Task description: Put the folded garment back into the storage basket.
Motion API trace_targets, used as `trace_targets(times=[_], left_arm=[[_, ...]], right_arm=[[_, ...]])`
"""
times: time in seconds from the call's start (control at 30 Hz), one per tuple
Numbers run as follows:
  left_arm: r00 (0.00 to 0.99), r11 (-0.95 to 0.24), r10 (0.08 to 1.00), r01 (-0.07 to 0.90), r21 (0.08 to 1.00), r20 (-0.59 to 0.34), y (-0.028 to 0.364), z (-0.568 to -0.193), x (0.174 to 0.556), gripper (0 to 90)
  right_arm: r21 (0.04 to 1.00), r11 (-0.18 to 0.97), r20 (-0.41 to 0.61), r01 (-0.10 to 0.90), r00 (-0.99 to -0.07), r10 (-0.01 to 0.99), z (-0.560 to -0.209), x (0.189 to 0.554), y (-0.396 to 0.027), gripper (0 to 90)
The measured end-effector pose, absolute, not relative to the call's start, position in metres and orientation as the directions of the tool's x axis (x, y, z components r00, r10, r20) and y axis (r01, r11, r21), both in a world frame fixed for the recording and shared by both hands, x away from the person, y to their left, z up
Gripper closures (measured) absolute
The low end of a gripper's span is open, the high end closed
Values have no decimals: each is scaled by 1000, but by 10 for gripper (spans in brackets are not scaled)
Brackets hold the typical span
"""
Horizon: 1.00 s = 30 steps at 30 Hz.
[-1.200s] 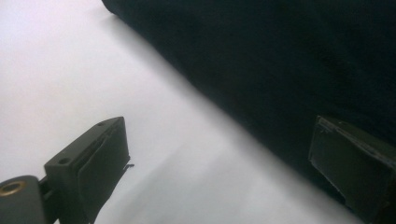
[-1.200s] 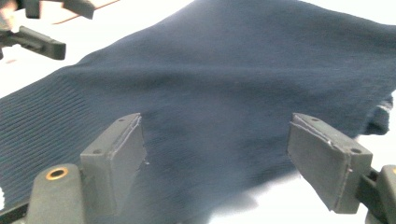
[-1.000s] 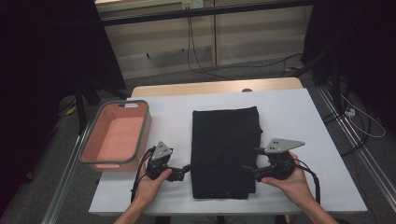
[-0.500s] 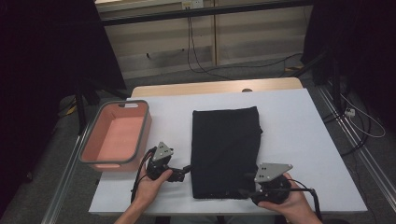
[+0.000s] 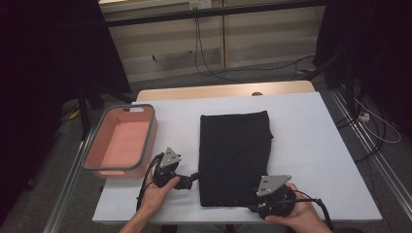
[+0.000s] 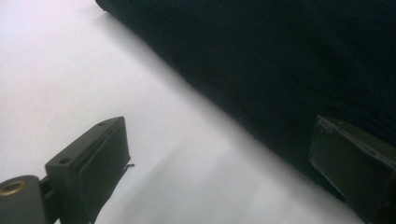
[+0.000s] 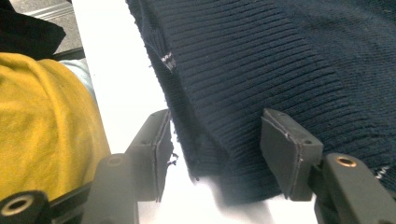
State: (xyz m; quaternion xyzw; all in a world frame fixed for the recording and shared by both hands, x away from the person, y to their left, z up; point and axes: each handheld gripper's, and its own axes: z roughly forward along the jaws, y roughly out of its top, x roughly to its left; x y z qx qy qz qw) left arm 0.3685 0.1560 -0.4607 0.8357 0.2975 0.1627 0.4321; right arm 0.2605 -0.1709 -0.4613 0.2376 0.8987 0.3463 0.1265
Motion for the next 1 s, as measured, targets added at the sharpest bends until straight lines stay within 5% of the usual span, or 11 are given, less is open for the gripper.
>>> trace_targets(times=[0.2, 0.3, 0.37, 0.43, 0.87, 1.0], left_arm=[[770, -452, 638, 355, 818, 17, 156, -461, 368, 50], [769, -451, 639, 356, 818, 18, 155, -461, 368, 50], [766, -451, 643, 358, 818, 20, 156, -461, 369, 50], [765, -448, 644, 359, 819, 18, 155, -461, 369, 50], [764, -444, 645, 360, 821, 14, 156, -461, 370, 51], [754, -428, 657, 366, 826, 6, 156, -460, 372, 48]], right_arm=[[666, 678, -123, 312, -850, 512, -465, 257, -164, 421], [664, 680, -130, 312, -847, 515, -464, 258, -164, 467], [663, 682, -152, 307, -837, 525, -463, 260, -166, 618], [663, 681, -155, 310, -834, 530, -463, 262, -167, 655], [662, 681, -159, 313, -829, 536, -462, 265, -169, 804], [677, 649, -92, 347, -835, 542, -460, 269, -174, 828]])
